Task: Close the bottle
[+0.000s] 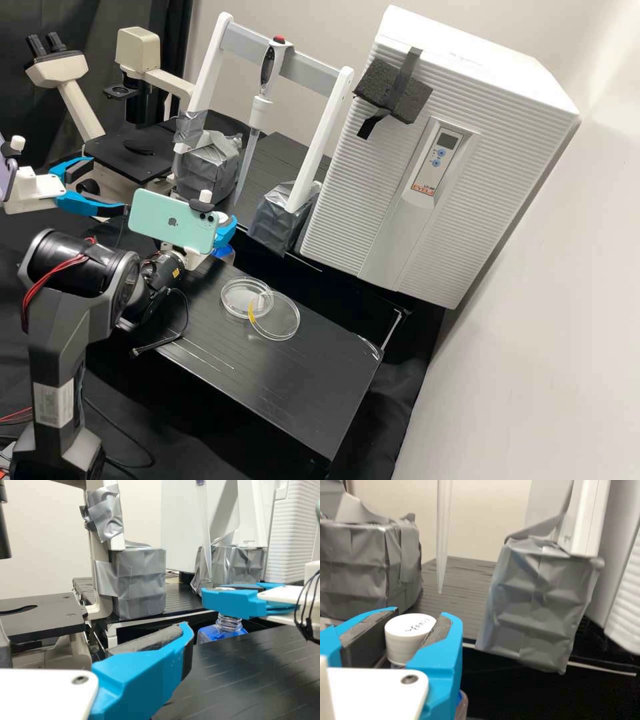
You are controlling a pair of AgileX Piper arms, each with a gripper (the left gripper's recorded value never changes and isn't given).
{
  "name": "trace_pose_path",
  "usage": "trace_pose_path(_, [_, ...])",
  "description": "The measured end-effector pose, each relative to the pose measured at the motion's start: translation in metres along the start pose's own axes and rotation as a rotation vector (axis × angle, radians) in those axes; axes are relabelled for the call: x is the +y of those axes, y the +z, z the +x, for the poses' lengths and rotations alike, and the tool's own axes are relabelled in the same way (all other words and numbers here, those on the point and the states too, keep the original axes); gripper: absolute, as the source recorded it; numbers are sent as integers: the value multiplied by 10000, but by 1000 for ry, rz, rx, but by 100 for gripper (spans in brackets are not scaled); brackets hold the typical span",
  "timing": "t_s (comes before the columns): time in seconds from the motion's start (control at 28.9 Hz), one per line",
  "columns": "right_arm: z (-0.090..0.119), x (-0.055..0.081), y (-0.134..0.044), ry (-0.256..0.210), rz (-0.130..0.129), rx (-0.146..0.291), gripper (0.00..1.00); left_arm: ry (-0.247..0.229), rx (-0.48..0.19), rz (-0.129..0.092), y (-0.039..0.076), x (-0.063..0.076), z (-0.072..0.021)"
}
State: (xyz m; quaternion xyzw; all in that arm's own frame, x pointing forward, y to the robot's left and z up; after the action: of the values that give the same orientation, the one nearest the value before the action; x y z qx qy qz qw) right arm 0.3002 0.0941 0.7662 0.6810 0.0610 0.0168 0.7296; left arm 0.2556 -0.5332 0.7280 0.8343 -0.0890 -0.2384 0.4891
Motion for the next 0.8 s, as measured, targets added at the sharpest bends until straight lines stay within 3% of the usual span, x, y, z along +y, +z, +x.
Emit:
trace_pose_path(0.38, [-22,56,-43,12,5,12,0,0,0,0,0,0,0])
trace_pose_path(0.8, [11,-38,30,-14,-2,-14,0,0,0,0,0,0,0])
